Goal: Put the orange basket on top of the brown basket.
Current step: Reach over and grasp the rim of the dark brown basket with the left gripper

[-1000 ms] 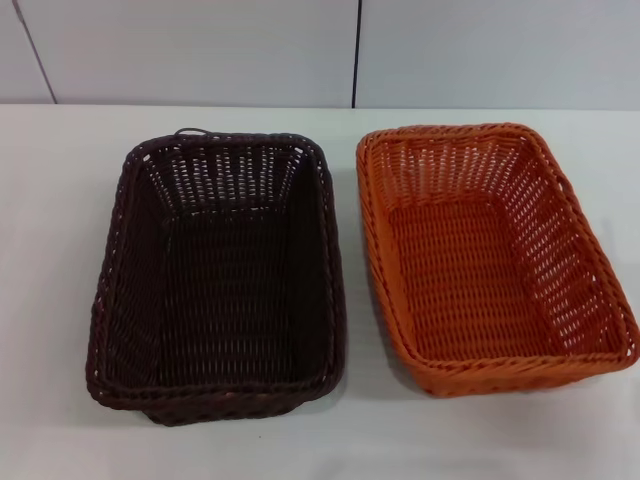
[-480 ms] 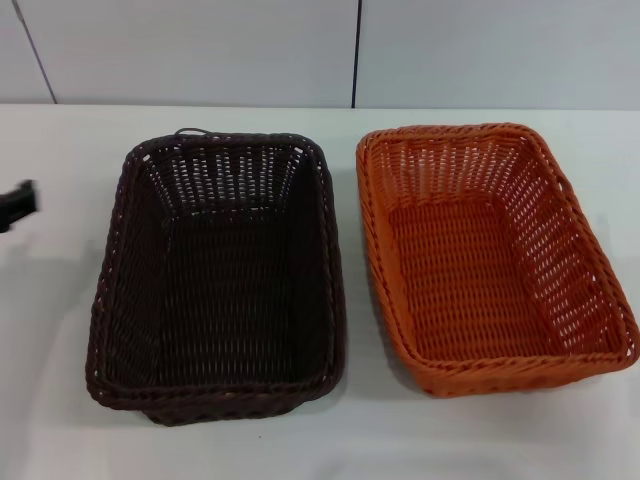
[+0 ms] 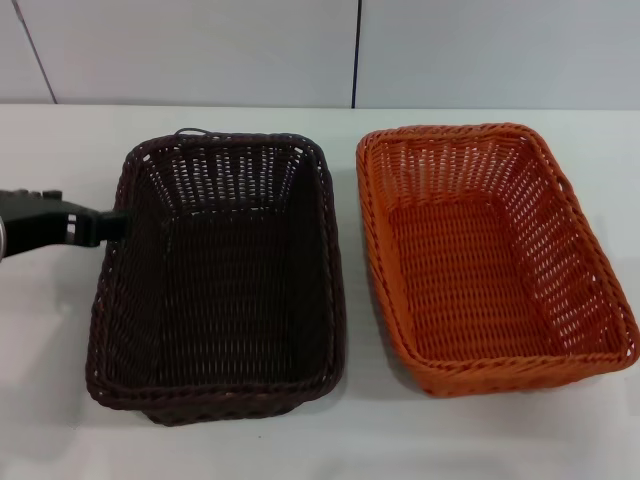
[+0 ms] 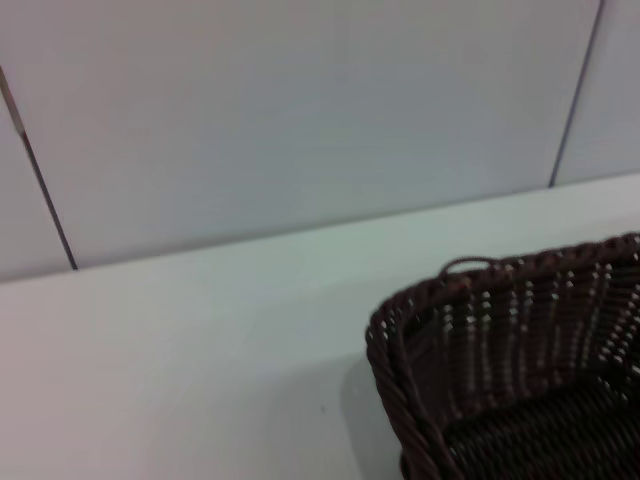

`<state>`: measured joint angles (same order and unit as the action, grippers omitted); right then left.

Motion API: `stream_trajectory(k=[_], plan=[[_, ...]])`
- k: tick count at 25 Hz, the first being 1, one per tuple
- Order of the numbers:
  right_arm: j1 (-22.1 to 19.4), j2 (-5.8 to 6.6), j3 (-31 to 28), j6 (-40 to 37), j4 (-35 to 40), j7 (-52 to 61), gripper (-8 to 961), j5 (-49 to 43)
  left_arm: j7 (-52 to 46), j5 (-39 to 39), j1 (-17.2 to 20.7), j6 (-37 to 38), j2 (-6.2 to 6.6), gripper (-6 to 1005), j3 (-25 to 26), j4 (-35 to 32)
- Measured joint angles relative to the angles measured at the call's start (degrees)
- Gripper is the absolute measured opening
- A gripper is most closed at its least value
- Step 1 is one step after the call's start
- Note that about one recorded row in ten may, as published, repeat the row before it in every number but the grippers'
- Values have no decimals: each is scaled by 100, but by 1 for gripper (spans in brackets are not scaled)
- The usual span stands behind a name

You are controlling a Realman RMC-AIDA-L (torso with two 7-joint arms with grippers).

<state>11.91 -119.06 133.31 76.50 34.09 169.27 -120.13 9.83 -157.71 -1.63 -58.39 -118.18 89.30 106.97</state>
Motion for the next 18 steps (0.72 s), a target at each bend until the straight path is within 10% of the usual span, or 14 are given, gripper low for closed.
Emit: stream_trajectory(k=[18], plan=[[-4,-3,1,-59,-18,0,806,-21,-144,0,-257,-121,-8,787,-144,-795]])
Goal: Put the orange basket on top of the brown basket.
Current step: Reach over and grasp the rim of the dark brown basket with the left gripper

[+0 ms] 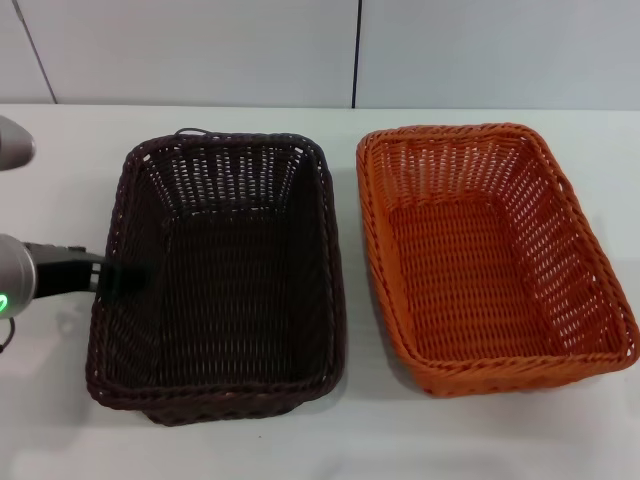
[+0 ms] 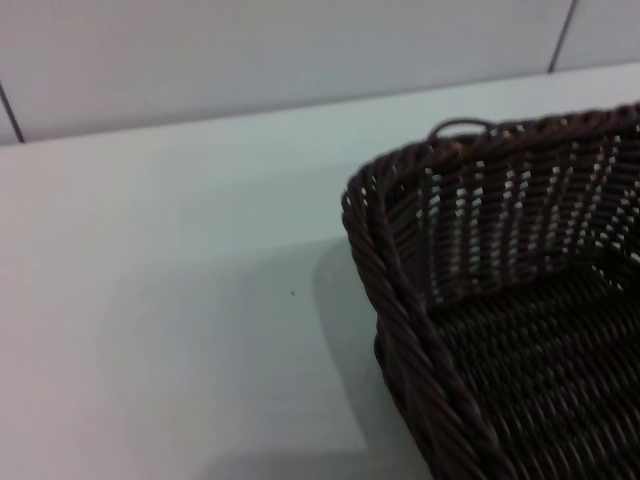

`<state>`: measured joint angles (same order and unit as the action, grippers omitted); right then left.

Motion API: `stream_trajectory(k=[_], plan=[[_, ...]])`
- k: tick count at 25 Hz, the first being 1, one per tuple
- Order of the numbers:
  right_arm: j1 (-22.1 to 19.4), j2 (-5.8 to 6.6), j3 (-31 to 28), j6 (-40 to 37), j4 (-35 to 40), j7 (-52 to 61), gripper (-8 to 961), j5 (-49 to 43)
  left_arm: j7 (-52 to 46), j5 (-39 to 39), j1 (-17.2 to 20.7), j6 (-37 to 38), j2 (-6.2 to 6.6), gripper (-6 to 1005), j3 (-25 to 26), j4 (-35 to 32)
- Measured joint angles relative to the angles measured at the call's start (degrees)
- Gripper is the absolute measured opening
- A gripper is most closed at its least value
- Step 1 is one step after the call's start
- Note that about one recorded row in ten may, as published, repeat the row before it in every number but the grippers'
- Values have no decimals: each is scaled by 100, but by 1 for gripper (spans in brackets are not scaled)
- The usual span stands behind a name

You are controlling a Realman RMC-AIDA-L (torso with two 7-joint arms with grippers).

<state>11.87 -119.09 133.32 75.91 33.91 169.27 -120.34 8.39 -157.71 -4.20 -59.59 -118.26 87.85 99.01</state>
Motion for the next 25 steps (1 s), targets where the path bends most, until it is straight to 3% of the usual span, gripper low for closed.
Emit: stream_trajectory(k=[16,20,25], plan=[[-6,0,8,-9,33,0,801,-7,471,37,-269,-301,29,783,-111,-189],[-7,0,8,-9,54,0,800,-7,816,67,-286,-328,30,579,-47,-152],[-5,-7,8,-7,102,0,799,-6,1236,143,-335,-380,32,438,115,-182]])
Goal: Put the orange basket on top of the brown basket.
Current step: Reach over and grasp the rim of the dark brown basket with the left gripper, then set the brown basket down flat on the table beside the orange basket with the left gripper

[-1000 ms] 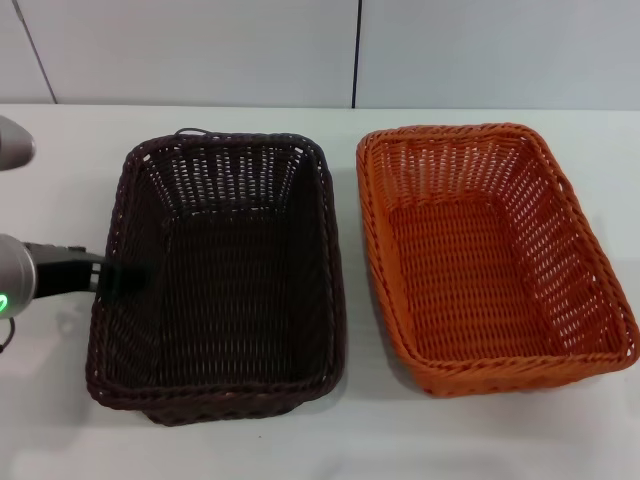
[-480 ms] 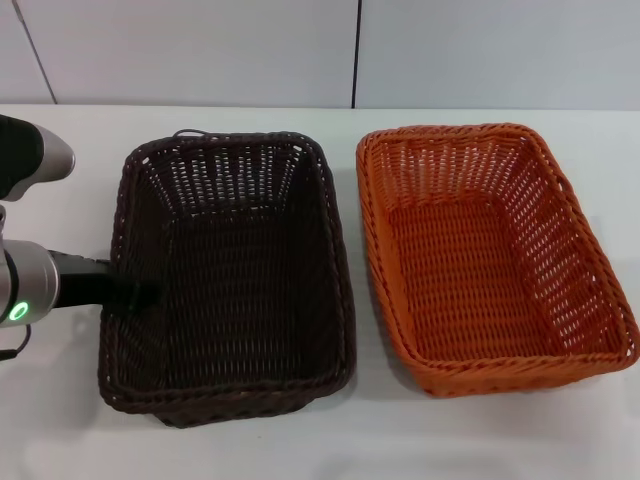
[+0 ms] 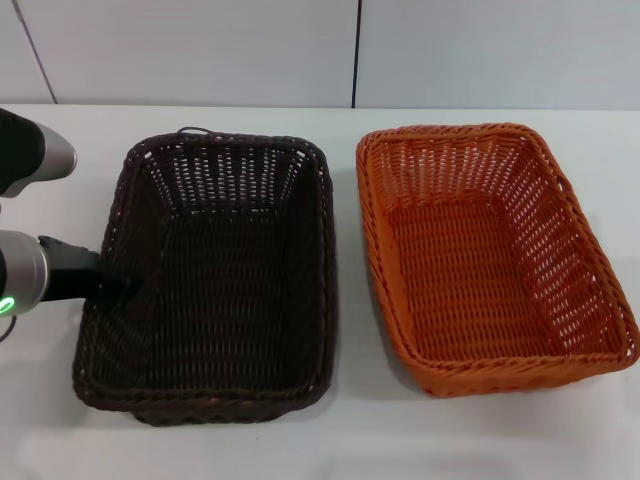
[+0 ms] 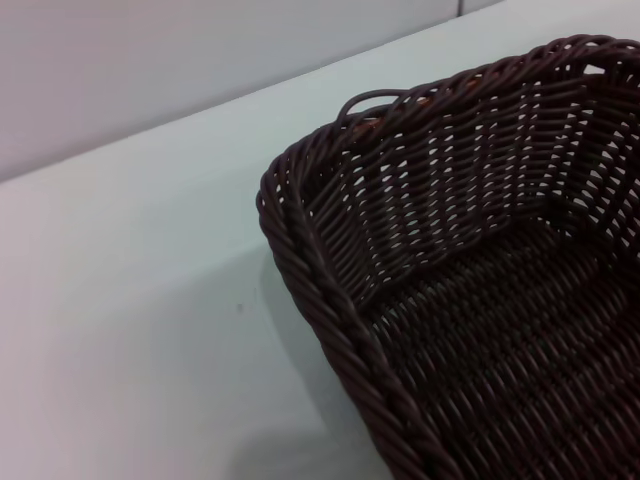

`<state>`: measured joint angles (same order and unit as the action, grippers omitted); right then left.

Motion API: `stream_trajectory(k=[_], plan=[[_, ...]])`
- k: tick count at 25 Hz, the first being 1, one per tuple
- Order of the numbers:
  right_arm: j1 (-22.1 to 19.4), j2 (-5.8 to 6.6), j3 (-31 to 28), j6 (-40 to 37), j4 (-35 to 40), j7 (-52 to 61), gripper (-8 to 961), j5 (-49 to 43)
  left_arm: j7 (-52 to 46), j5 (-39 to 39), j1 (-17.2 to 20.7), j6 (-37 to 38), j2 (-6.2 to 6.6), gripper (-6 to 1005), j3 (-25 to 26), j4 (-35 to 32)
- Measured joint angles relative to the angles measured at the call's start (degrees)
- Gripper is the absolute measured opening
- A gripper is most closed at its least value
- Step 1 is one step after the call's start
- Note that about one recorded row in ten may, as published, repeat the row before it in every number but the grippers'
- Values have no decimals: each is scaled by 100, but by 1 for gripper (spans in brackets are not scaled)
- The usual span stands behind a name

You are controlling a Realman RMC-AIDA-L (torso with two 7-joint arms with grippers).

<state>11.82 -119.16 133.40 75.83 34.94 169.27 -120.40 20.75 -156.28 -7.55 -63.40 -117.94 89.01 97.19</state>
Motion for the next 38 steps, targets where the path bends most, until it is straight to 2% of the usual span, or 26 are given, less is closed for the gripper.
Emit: stream_trajectory(k=[3,7,11,12,13,15,17,18,20,21,22,28,31,35,37,38], plan=[[-1,-2,0,2,38,0,798,8,214,93,-4,-9,0,369,72,-9],[3,-10,0,13,83,0,796,25,1963,968,-94,-438,8,296,890,11],[7,-12,0,13,107,0,795,32,2686,1154,-307,-811,9,287,1373,17],[6,-12,0,13,123,0,795,34,3243,1311,-547,-1144,9,285,1763,-86],[6,-12,0,13,123,0,795,34,3243,1311,-547,-1144,9,283,1763,-86],[6,-13,0,13,142,0,794,35,3804,1504,-801,-1449,9,279,2077,-251],[0,-19,0,13,178,0,793,36,4622,1723,-1257,-1862,10,274,2478,-636],[0,-19,0,13,178,0,793,36,4622,1723,-1257,-1862,10,272,2478,-636],[-5,-21,0,14,186,0,792,36,5149,1788,-1649,-2128,13,267,2687,-1002],[-8,-21,0,17,188,0,792,36,5224,1792,-1712,-2152,13,265,2709,-1060],[-17,-21,0,31,192,0,792,36,5593,1810,-1962,-2238,14,263,2790,-1323],[-21,-26,0,52,199,0,790,38,6167,1817,-2271,-2234,10,239,2768,-1600],[-11,-26,0,52,199,0,789,41,6451,1826,-2538,-2009,-7,225,2723,-1956],[-2,-20,-17,26,197,0,788,44,6530,1835,-2611,-1820,-10,218,2631,-2158],[13,-12,-25,17,197,0,787,44,6587,1896,-2616,-1214,-33,216,2200,-2437],[13,-12,-25,17,197,0,787,44,6587,1896,-2616,-1214,-33,215,2200,-2437]])
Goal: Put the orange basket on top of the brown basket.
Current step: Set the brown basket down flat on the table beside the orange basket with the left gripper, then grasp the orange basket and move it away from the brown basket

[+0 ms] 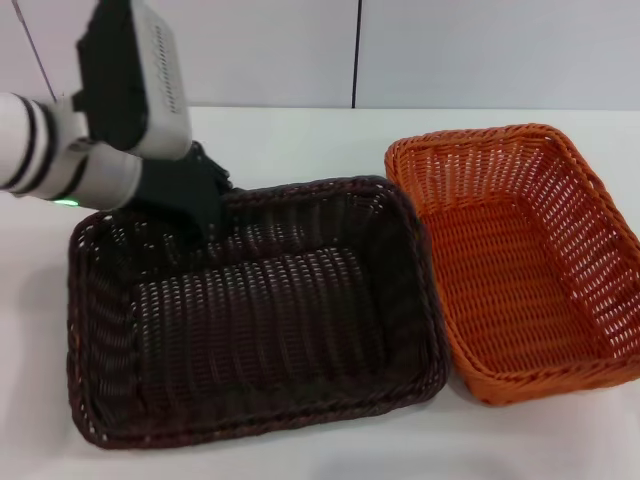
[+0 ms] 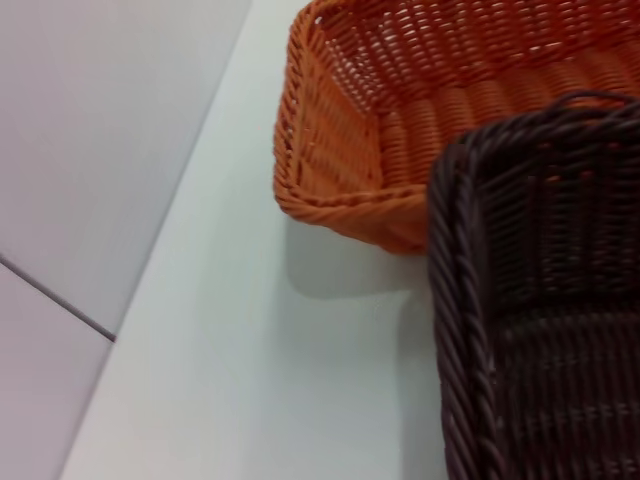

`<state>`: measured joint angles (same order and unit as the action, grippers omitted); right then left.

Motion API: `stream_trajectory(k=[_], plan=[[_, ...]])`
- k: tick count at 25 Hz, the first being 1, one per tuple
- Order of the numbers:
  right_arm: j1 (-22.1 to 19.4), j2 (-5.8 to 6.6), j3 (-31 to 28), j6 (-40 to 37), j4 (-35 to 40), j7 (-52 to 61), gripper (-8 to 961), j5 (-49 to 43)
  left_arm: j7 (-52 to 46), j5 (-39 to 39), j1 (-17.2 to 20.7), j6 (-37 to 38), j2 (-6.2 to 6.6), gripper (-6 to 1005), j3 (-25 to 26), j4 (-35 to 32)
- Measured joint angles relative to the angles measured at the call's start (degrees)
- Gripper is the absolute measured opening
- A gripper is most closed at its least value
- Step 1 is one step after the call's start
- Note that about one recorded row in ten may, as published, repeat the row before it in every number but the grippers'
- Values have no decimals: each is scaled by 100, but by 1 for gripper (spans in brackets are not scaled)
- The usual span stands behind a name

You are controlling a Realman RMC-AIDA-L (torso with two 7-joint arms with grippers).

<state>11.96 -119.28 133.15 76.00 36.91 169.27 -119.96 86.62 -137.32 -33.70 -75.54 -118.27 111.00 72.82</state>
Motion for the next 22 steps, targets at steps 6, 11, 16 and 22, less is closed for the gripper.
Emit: stream_trajectory(k=[6,11,16,22], plan=[[19,12,19,-5,-1,-5,785,0,-154,147,72,971,-13,259,-674,-104],[3,10,24,-6,-1,-8,783,0,-174,402,238,1796,-18,388,-1010,240],[-8,6,25,-6,29,-7,782,0,-305,747,1094,4728,-26,685,-2122,944],[78,9,86,-38,94,-7,780,-8,-401,861,1868,9115,8,722,-4006,936]])
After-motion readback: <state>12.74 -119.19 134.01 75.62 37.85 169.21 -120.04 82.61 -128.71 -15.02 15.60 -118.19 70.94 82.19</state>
